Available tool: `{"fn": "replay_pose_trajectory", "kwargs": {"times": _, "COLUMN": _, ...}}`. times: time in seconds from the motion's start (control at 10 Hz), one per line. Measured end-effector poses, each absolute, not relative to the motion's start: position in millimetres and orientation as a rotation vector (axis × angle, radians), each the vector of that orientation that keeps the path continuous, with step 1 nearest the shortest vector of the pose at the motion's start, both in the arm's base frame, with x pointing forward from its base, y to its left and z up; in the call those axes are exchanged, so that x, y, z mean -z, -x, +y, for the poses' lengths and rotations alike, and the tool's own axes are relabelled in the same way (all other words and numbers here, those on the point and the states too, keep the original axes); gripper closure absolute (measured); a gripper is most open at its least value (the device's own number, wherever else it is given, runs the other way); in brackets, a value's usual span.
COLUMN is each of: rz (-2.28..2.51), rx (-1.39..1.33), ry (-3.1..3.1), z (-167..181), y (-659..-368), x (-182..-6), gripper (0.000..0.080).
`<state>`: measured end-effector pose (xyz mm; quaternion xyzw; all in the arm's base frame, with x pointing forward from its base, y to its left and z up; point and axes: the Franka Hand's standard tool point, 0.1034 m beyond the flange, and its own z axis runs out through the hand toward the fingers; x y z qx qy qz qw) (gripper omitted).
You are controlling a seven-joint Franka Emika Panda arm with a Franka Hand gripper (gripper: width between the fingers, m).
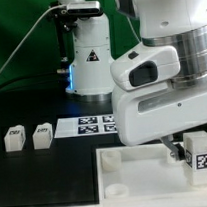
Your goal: Assemble one leg
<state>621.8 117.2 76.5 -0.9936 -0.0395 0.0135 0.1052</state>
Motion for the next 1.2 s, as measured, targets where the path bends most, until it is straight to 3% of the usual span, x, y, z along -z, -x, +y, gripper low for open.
{"fn": "replay_pose_trajectory", "kwargs": {"times": 0.1, "rz": -0.088, "rx": -0.042, "ry": 2.931, "z": 116.1, "y": -622.0, "x": -76.5, "gripper": 0.0492}}
{"fn": "replay_pose_trajectory", "kwargs": {"times": 0.4, "rz": 0.017, "rx": -0.053, "ry": 2.936, "z": 112.5, "y": -622.3, "x": -75.8, "gripper": 0.0495}}
{"fn": "replay_pose_trajectory", "kwargs": {"times": 0.9, "rz": 1.239, "rx": -0.063, "ry": 2.635, "z": 110.1, "y": -628.0, "x": -72.5, "gripper": 0.0496}}
{"fn": "replay_pose_trajectory", "kwargs": {"times": 1.2, "rz": 1.615, "rx": -0.111, "ry": 2.373, "z": 107.5, "y": -626.8, "x": -71.6, "gripper": 0.0496}}
